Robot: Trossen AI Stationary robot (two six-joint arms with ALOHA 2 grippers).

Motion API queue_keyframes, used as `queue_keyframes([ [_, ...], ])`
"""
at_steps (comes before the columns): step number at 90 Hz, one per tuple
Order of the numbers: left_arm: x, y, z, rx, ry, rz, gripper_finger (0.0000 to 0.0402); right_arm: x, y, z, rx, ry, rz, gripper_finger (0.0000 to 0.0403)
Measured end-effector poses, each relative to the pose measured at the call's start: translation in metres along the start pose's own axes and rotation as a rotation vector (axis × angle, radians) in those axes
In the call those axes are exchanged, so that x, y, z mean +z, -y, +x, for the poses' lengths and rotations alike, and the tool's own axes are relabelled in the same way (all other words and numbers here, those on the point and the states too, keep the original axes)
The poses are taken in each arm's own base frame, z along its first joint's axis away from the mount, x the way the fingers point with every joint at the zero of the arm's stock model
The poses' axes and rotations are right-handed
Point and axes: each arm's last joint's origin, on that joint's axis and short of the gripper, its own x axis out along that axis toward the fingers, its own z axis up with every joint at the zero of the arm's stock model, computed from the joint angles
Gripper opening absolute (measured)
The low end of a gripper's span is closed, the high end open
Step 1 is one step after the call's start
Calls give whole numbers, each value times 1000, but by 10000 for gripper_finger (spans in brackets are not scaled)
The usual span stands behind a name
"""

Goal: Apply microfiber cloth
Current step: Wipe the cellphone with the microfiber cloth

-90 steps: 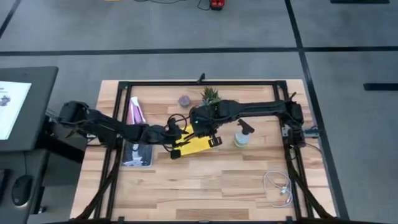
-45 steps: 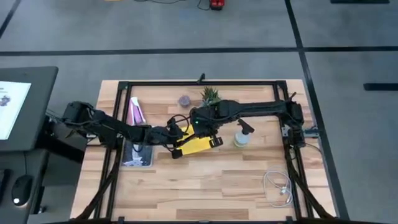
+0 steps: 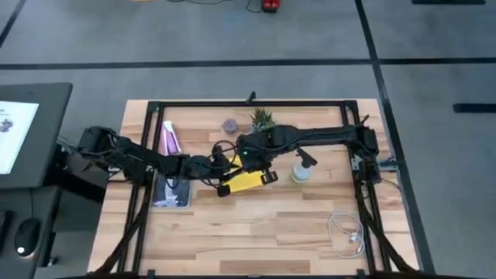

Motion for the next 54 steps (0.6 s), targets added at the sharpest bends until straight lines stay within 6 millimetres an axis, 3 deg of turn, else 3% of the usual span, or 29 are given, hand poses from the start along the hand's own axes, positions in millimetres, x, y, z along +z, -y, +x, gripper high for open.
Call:
queue_keyframes([
  [16,12,3,4,-9,-32,58,168,0,0,0,2,-5,2,20],
  [54,3,3,4,-10,-176,98,147,-3,-1,0,12,-31,15,20],
])
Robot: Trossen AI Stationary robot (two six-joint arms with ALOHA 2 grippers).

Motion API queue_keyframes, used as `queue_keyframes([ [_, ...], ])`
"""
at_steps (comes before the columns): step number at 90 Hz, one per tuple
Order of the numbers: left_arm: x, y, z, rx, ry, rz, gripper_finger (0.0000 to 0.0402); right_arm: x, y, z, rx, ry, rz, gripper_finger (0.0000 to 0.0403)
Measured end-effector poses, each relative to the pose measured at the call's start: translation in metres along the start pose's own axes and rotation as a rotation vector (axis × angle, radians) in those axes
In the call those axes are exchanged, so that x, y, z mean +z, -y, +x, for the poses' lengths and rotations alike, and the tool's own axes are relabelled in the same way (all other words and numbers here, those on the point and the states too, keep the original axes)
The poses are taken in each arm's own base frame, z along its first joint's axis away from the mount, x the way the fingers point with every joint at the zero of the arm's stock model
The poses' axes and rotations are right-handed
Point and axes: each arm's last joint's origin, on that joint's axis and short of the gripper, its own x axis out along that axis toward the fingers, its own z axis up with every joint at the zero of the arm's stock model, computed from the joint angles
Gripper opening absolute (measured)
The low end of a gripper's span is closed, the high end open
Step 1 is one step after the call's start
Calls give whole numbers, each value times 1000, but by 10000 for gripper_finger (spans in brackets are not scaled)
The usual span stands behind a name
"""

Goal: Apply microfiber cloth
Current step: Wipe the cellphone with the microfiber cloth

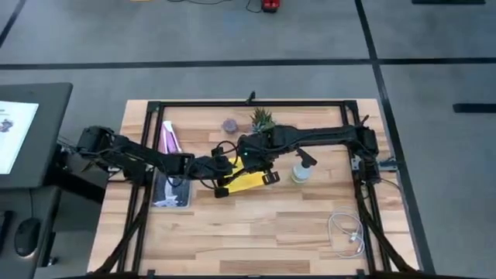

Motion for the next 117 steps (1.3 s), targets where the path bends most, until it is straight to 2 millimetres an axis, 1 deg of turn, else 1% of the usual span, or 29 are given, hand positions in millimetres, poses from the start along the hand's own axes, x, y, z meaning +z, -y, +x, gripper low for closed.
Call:
queue_keyframes([
  [32,-6,1,3,0,-40,-9,146,-1,2,0,-1,-2,9,20],
  [60,-4,1,3,0,-24,-22,146,0,3,0,-5,8,9,20],
  [68,-2,1,3,2,-4,-28,141,0,3,0,-6,10,9,20],
  [76,-1,-2,4,10,3,-38,125,0,3,0,-7,11,9,20],
  [83,-2,-5,5,17,-7,-48,103,0,3,0,-10,10,9,20],
  [102,-3,-5,5,17,-8,-51,19,0,4,0,-14,9,10,21],
  [117,-3,-5,5,19,-10,-47,9,2,4,0,-20,26,10,42],
])
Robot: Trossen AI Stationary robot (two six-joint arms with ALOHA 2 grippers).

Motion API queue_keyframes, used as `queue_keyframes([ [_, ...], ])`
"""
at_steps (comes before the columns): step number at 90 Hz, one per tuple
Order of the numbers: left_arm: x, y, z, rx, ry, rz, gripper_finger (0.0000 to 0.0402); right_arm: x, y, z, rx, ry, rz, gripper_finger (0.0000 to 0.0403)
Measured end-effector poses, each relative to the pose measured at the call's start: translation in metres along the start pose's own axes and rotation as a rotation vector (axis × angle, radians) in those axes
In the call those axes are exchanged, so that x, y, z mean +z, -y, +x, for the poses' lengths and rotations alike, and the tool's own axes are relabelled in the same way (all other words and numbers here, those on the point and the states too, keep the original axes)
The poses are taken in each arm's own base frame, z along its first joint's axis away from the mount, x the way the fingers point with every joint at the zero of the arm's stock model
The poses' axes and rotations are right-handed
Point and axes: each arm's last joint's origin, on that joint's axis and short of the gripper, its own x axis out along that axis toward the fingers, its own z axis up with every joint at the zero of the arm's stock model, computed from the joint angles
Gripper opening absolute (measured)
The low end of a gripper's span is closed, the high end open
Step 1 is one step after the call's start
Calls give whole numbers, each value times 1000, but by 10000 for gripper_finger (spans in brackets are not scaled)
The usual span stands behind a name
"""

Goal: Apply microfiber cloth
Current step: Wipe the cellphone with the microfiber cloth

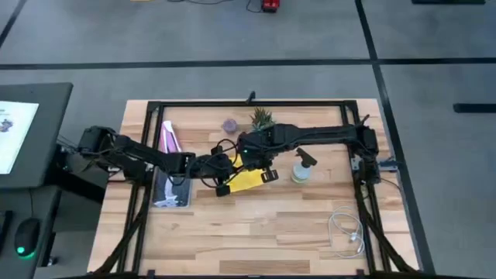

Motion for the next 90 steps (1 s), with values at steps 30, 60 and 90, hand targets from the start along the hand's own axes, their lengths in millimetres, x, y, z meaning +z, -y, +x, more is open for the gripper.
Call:
queue_keyframes([
  [30,0,5,-3,36,2,-52,6,-4,1,-12,-73,-23,12,163],
  [60,11,0,-45,139,34,-110,6,-10,-6,-53,-104,63,101,209],
  [90,-30,-15,-112,60,195,-352,5,-2,-8,-21,-112,197,49,186],
])
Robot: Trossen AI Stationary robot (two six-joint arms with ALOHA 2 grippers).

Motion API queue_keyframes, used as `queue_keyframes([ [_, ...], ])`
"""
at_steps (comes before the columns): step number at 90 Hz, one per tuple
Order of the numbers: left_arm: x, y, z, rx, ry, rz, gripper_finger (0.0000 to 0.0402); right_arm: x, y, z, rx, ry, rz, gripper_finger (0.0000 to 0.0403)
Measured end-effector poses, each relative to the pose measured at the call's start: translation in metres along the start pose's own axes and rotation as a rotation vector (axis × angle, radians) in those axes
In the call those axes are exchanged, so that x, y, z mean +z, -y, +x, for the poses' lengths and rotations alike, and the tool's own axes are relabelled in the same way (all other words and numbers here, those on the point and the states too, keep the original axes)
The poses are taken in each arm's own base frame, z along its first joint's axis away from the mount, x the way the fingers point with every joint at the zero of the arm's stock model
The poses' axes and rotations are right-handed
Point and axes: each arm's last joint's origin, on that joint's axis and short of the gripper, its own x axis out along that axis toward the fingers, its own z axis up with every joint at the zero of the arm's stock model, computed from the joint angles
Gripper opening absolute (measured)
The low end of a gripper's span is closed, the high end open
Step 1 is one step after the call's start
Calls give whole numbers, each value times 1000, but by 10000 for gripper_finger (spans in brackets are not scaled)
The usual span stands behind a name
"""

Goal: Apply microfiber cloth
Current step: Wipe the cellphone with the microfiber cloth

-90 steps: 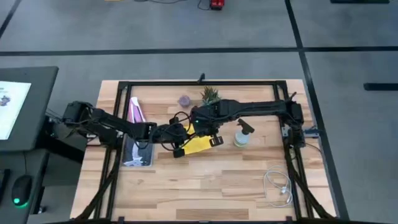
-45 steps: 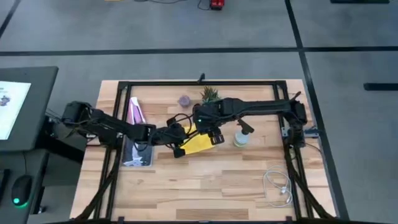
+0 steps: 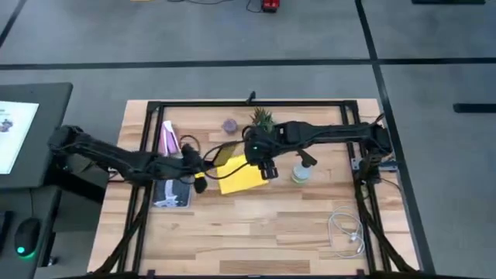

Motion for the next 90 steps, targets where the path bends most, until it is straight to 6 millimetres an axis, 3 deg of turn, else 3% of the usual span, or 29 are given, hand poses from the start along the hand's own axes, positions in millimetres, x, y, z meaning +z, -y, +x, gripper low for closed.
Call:
queue_keyframes([
  [22,-4,-2,-28,-63,85,-74,5,-2,-7,50,138,350,69,184],
  [40,-2,-8,-44,-49,109,-83,5,-38,-9,103,153,299,125,213],
  [62,-6,-19,-54,-26,77,-134,5,-56,-11,161,139,314,152,248],
  [78,-10,-22,-55,-9,39,-169,5,-63,-17,184,161,293,154,242],
  [90,-11,-22,-54,-8,35,-179,5,-66,-20,190,191,278,178,206],
])
